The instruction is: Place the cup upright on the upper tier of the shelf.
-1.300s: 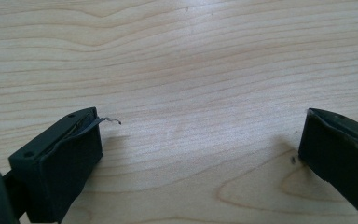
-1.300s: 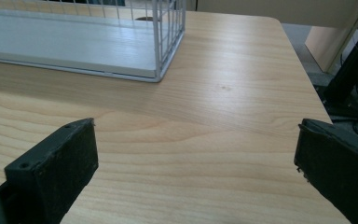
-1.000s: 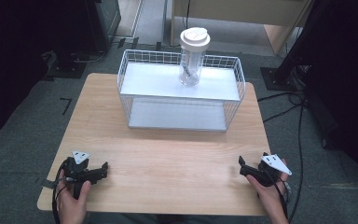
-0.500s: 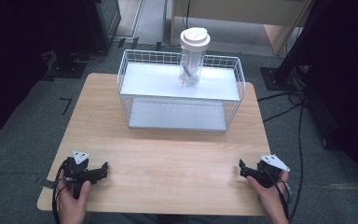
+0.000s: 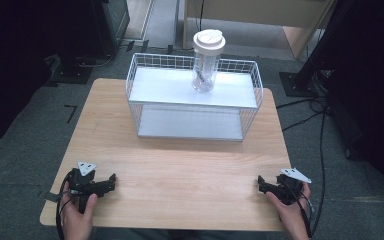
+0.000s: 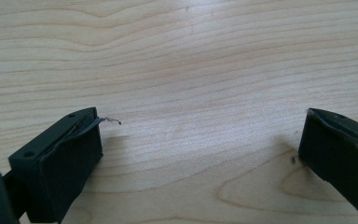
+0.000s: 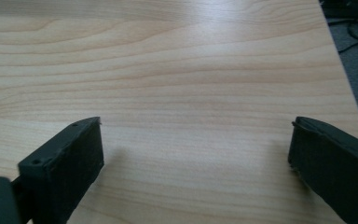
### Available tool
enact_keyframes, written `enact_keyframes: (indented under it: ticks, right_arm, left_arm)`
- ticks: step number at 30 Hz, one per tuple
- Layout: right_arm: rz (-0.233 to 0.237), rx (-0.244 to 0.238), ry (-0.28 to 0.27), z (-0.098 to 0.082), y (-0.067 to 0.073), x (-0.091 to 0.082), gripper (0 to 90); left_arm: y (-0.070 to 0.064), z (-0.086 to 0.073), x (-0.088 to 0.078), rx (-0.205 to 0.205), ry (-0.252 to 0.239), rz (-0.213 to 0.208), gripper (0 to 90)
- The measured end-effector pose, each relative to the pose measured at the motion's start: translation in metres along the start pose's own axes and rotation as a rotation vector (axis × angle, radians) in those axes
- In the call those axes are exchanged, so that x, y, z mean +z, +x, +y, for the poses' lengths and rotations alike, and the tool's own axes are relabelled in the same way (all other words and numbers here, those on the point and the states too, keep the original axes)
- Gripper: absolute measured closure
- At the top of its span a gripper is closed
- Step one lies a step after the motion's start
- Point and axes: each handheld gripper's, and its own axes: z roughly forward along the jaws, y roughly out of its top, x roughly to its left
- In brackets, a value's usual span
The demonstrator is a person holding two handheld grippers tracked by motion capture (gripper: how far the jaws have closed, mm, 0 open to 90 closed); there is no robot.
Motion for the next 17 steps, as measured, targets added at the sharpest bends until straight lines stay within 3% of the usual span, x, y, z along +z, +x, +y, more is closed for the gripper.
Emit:
enact_keyframes:
  ticks: [5,17]
  right_arm:
    - [-0.029,-0.031,0.015,-0.005,0.002,-0.004,4.1]
    - [0.016,-0.066,0.021,-0.012,0.003,-0.012,3.7]
  left_arm:
    - [0.000,0.000,0.000,0.000,0.000,0.000,0.0]
    - [0.000,0.000,0.000,0.000,0.000,0.000,0.0]
